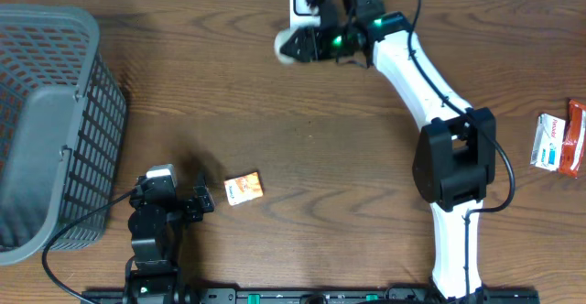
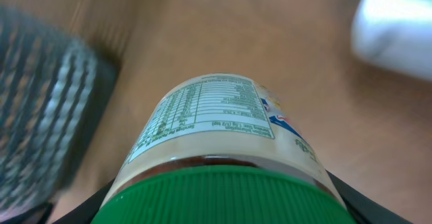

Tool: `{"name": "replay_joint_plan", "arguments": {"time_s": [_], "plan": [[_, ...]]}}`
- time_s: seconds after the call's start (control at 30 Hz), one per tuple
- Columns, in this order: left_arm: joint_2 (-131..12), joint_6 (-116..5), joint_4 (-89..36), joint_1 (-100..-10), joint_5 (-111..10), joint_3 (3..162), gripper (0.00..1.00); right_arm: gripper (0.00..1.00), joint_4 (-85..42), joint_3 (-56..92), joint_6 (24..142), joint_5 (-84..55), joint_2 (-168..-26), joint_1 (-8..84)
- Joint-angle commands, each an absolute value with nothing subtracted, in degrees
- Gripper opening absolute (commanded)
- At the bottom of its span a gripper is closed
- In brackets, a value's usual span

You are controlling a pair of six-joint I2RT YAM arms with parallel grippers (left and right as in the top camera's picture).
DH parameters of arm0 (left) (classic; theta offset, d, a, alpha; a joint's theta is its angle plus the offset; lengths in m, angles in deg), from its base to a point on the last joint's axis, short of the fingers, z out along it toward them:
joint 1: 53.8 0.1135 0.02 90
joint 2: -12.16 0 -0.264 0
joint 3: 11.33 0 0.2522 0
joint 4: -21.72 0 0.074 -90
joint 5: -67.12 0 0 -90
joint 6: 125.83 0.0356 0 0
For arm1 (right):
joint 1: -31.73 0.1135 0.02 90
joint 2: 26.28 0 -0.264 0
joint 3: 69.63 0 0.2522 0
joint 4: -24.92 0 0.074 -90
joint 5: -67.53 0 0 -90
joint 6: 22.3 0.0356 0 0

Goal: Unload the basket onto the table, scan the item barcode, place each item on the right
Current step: 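Carry the bottle up to the scanner and present its label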

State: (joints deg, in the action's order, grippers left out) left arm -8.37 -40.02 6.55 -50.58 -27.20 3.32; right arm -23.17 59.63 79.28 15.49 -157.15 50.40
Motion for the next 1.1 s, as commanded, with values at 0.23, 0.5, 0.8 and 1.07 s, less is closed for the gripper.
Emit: {"name": "replay_joint_plan", "arguments": {"time_s": [0.23,0.5,0.8,1.07], "plan": [[-8.3,-39.3,4.3,-50.8,-27.8,2.7,0.99,0.45,-5.2,61.1,73.8,-3.8,-157.6,49.9],[-8.3,-39.3,4.3,-50.8,-27.8,2.7,0.99,0.47,10.1,61.1,74.3,-10.8,-163.4,49.6],[-8.3,-39.3,4.3,-50.8,-27.8,2.7,0.99,0.49,21.2,61.1,77.5,-13.2,-169.9,49.6],[-8.3,-39.3,4.3,-50.8,-27.8,2.7,0.99,0.50,23.6,61.1,77.5,-15.1,-169.9,49.6]]}}
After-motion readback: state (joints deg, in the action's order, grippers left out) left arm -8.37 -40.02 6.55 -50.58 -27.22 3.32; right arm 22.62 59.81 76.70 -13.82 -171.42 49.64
